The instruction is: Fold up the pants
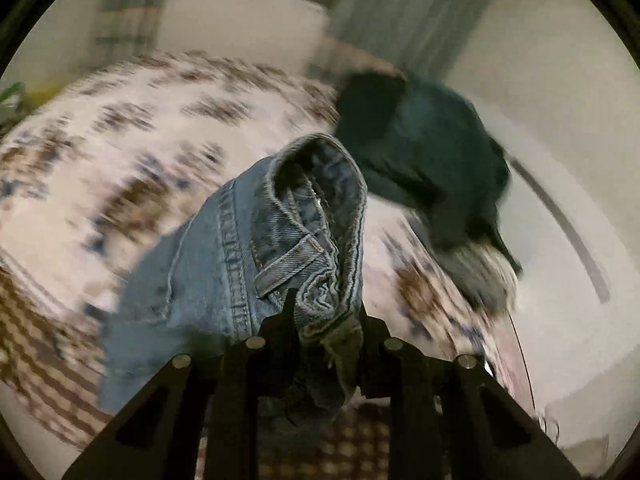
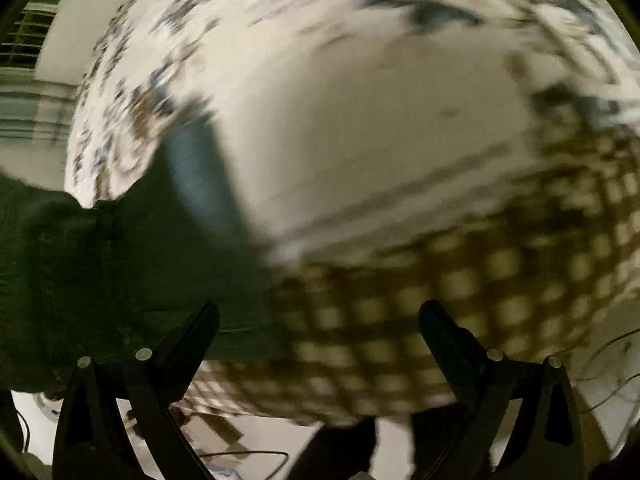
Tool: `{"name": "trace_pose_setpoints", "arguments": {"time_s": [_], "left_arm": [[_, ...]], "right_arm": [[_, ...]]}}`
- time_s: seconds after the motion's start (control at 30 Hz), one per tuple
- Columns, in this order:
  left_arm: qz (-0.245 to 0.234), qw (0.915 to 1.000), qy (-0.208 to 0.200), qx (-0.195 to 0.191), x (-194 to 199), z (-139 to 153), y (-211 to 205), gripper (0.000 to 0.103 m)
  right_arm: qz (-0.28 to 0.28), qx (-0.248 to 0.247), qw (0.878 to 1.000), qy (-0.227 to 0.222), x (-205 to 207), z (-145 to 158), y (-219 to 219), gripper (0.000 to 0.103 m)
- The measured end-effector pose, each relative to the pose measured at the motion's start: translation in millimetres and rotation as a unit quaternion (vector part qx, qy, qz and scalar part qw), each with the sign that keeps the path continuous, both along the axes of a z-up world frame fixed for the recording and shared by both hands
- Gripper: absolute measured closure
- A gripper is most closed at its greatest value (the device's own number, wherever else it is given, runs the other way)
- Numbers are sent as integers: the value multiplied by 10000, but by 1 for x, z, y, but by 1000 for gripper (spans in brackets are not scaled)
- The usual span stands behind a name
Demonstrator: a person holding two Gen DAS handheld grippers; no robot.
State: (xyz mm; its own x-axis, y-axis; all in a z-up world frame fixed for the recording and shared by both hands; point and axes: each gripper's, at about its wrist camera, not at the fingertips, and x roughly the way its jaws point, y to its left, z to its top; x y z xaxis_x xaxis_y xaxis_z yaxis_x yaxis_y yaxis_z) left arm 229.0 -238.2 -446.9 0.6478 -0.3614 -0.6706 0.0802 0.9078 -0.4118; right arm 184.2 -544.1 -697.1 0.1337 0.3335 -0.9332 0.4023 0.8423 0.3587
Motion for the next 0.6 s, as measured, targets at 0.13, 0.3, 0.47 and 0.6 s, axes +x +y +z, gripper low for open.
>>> {"name": "trace_pose_setpoints", "arguments": {"time_s": [0.13, 0.3, 0.47, 0.6], "left_arm": [[-607, 9956, 625, 349, 2, -55, -81, 81], [-933, 9806, 1531, 789, -3, -109, -122, 64], [-1021, 9814, 1461, 710, -5, -85, -119, 6], [-649, 9856, 1386, 715, 1, -58, -77, 6]], "right_arm": [[-64, -262, 9995, 157, -14, -1, -63, 2], [-292, -341, 9990, 49, -37, 14, -128, 2], [-547, 161, 9983, -115, -45, 20, -152, 2], [-439, 1005, 9930, -432, -26, 15, -132, 2]]}}
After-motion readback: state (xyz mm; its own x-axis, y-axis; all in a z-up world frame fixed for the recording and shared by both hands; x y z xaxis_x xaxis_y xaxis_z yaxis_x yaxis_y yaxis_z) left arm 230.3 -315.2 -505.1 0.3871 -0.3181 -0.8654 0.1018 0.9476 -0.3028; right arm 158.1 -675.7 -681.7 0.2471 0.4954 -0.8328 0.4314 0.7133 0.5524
